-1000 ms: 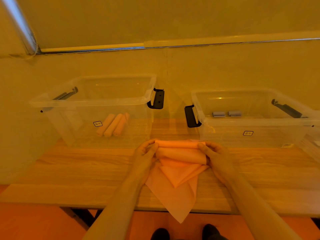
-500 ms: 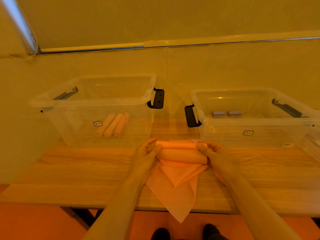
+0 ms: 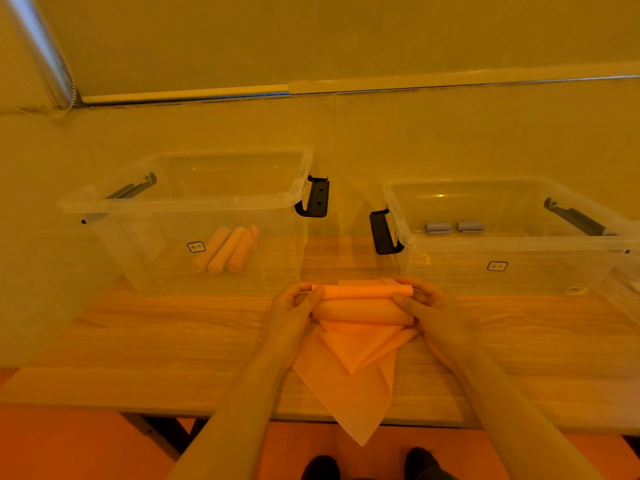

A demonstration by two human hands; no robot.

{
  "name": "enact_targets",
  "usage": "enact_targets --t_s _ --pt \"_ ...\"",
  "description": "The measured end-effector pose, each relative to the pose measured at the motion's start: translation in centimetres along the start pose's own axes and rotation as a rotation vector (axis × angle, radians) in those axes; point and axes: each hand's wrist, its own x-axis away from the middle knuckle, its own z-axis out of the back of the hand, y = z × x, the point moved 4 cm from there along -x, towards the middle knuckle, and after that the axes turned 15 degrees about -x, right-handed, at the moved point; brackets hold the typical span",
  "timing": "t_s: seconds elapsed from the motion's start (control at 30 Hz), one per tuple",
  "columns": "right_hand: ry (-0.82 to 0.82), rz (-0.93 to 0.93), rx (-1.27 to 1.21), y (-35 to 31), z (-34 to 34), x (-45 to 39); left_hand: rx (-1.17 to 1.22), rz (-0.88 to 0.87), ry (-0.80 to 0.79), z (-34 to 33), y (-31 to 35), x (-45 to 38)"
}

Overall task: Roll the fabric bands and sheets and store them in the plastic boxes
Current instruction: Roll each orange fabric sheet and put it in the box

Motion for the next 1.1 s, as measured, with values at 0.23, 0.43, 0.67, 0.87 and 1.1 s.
enact_targets --t_s 0.23,0.43,0.67,0.87,1.1 --pt "0.036 -0.032 0.03 0.1 0.0 -0.1 -0.02 -0.047 -0.003 0.2 0.3 0.3" --pt "0.056 0.008 0.042 -0.2 0.0 0.1 -0.019 -0.066 -0.029 0.0 0.8 0.6" --pt "0.025 -0.025 0.028 -0.3 -0.3 0.3 -0.028 -0.037 0.015 0.3 0.0 0.0" --pt "-0.013 -0.008 0.037 -0.5 -0.5 0.5 -0.036 -0.025 0.017 0.2 -0.5 -0.4" --pt "0.037 0.008 0.052 -0.4 -0.4 0.2 -0.148 -0.088 0.01 0.5 -0.4 -0.4"
